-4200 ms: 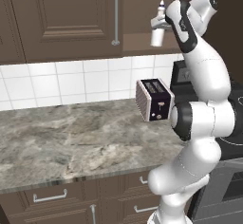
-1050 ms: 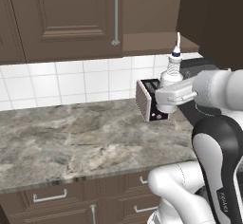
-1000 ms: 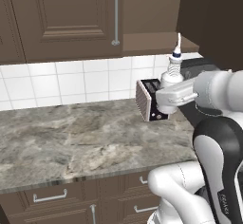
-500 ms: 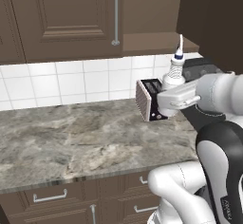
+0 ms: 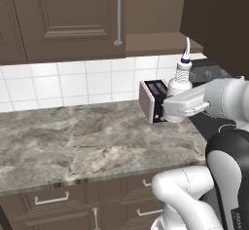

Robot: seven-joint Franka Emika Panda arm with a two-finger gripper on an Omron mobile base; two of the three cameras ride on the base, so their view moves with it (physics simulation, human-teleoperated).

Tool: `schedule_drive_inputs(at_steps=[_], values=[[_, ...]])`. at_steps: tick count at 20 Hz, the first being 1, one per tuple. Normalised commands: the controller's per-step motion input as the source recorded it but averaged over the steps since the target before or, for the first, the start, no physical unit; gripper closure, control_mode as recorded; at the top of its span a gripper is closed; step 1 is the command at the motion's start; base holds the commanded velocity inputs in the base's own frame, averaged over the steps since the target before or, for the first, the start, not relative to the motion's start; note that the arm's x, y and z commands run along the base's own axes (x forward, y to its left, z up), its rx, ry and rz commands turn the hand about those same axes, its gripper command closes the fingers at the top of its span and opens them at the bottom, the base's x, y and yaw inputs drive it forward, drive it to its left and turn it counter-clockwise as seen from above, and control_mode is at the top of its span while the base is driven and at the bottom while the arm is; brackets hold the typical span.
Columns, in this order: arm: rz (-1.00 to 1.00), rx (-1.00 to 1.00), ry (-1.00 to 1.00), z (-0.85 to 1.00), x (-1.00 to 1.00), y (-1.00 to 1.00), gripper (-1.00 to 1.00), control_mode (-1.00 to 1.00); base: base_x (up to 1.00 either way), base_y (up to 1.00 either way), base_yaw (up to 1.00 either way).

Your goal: Open the cabinet. Pick the spray and place it next to the sink. Then close the cabinet.

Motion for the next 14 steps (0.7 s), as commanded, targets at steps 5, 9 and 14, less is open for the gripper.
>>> schedule_drive_inputs(at_steps=[5, 9, 14], values=[[0.00, 0.00, 0.00, 0.00, 0.00, 0.00, 1.00, 1.00, -0.59, 0.00, 0.06], [0.00, 0.00, 0.00, 0.00, 0.00, 0.00, 1.00, 1.00, -0.63, 0.00, 0.13], [0.00, 0.00, 0.00, 0.00, 0.00, 0.00, 1.00, 1.00, -0.61, 0.00, 0.24]])
